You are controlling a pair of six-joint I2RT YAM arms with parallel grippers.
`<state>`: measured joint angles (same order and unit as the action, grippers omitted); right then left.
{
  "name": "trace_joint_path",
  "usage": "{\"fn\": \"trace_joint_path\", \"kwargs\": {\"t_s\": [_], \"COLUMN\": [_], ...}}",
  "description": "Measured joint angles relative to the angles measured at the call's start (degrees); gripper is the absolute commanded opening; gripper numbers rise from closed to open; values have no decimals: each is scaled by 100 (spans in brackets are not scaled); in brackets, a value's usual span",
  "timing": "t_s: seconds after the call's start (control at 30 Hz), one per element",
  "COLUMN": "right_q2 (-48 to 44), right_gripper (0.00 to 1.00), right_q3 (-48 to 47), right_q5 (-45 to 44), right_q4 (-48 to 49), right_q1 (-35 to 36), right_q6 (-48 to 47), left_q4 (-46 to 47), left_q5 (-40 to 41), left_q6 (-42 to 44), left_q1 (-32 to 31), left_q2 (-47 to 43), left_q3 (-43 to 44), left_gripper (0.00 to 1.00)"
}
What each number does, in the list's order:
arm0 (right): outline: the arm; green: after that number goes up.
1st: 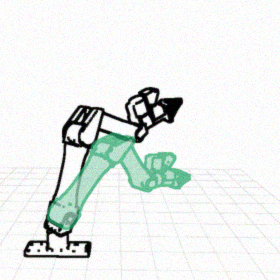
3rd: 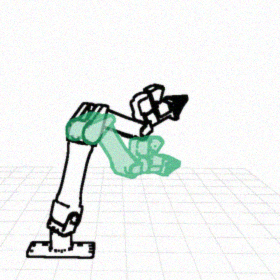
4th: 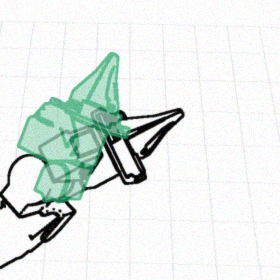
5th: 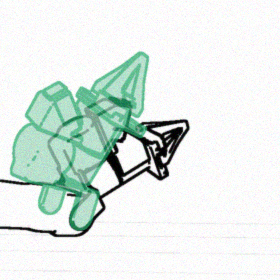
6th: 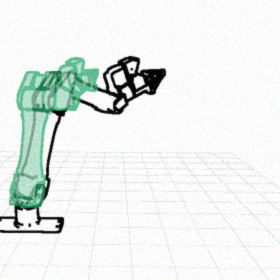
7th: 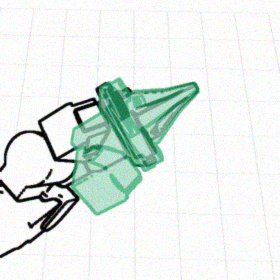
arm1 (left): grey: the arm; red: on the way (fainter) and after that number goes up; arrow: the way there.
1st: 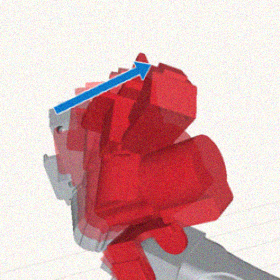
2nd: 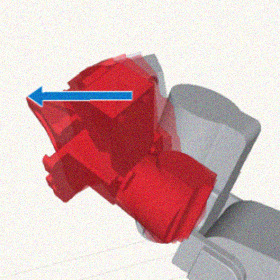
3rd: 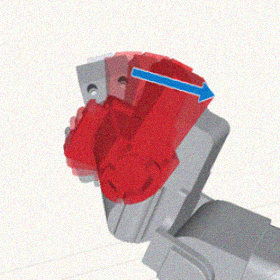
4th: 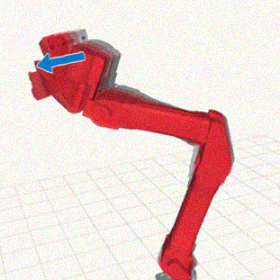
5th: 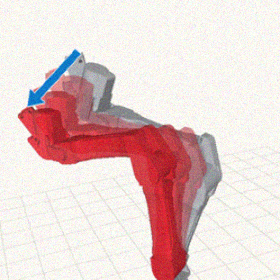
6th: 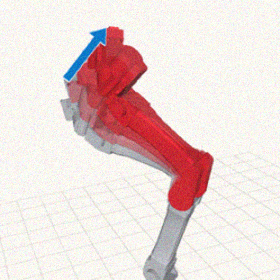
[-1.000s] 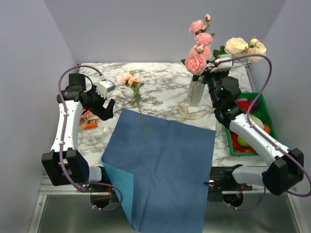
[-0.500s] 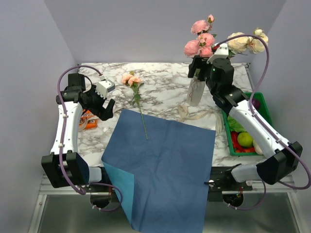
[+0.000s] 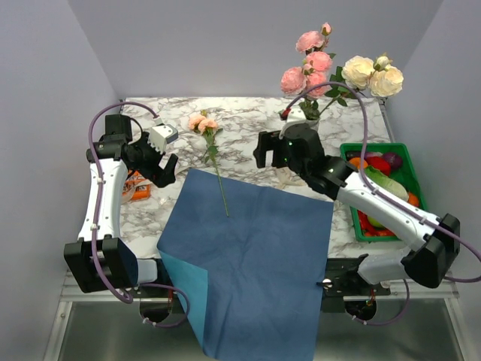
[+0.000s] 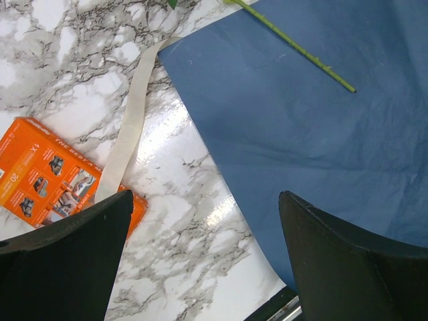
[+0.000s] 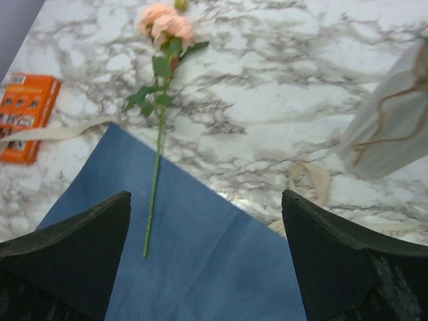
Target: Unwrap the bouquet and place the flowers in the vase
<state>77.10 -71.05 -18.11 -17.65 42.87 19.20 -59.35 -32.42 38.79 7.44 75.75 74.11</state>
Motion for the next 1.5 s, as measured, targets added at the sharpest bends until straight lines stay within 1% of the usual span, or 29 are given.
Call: {"fn": "trace_joint_path", "kwargs": {"t_s": [0.1, 0.23, 0.4, 0.5, 0.53, 0.57, 0.77, 0.83, 1.1, 1.27, 1.5], "right_q2": [334, 1237, 2651, 3377, 3598, 3814, 5036, 5399, 6205, 6356, 6572], "right_gripper": [100, 100, 100, 87, 79, 75, 70, 67, 60, 52, 43], "right_q3": [-7, -81, -787, -1576, -1888, -2199, -3982, -4363, -4765, -5145, -5388], "right_q5": [20, 376, 846, 955, 977, 990, 953, 920, 841, 780, 743], "right_q4": [-9, -7, -101, -339, -398, -452, -988, -1130, -1799, -1928, -1967], "right_q1": [372, 697, 817, 817, 817, 817, 813, 813, 811, 802, 758], "right_q6": [76, 131, 129, 109, 79, 61, -127, -168, -223, -247, -278], "left_q4": [4, 11, 11, 7, 7, 7, -2, 0, 0, 0, -2], "left_q5": [-20, -39, -46, -50, -57, -61, -101, -105, -109, -114, -114], "left_q6": [-2, -24, -59, -59, -59, -59, -61, -61, -57, -42, -17], "left_q1": [0, 0, 0, 0, 0, 0, 0, 0, 0, 0, 0], "left_q2": [-42, -98, -173, -203, -210, -212, -212, -212, -212, -212, -212], "left_q3": [0, -7, -57, -59, -61, -63, -63, -63, -61, -63, -63], "left_gripper": [99, 99, 99, 99, 99, 99, 99, 99, 99, 99, 99]}}
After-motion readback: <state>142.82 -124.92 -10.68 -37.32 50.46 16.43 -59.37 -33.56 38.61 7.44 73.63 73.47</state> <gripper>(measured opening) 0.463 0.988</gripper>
